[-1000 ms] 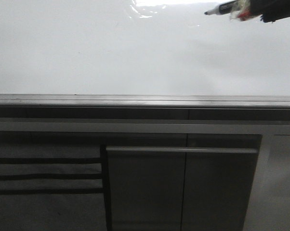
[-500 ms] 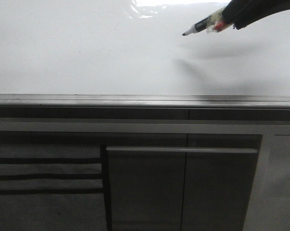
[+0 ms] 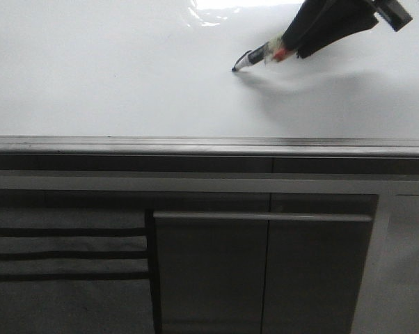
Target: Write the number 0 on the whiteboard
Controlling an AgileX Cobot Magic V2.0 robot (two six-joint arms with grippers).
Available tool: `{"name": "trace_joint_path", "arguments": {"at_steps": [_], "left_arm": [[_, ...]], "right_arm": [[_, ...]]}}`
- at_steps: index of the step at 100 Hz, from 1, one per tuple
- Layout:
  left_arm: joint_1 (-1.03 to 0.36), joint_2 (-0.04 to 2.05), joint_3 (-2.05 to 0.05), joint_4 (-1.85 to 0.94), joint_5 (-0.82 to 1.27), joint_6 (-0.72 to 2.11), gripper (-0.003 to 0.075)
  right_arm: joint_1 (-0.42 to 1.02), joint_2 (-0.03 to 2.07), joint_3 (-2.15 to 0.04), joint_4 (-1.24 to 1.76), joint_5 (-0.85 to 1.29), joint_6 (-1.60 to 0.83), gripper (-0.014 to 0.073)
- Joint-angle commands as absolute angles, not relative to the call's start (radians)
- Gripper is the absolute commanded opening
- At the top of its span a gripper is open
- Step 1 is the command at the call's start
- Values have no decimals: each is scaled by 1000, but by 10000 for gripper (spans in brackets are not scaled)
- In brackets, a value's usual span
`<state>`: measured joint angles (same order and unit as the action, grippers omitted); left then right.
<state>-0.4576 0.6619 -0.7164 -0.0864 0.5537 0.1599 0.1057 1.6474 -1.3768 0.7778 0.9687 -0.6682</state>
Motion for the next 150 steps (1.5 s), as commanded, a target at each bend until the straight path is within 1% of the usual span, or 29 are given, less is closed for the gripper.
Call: {"name": "trace_joint_path", "arguments": {"at_steps": [1,14,58,79,93,102,119,127,141,150], "left_arm": [[-456,663,-744,-100,475,150,494],[-456,663,-744,-100,475,150,494],[-456,663,-744,-100,477,150,494],[-456,663,-744,-100,475,150,494],[-456,663,-744,-100,475,150,494],[-458,663,-744,-100,475,157,494],[-458,683,-756,-159,511,273,494],[-458,706,-781,-257,581,431,494],[-458,763,-821,-443,721,664,494],[-458,804,-840,-554,803,799,494]], "right_arm": [[102,1632,-1413,730,989,-640,-15],[88,1628,-1426,633,1014,-576,-15],[83,1606,-1587,651,1041,-567,-15],[83,1608,-1597,656,1054,-567,-15],[83,1601,-1597,676,1114,-567,-15],[83,1562,-1597,722,1120,-618,-15],[96,1439,-1558,801,1177,-740,-15],[121,1385,-1494,801,1213,-814,-15],[199,1312,-1367,809,1246,-919,-15],[276,1286,-1295,809,1247,-974,-15]]}}
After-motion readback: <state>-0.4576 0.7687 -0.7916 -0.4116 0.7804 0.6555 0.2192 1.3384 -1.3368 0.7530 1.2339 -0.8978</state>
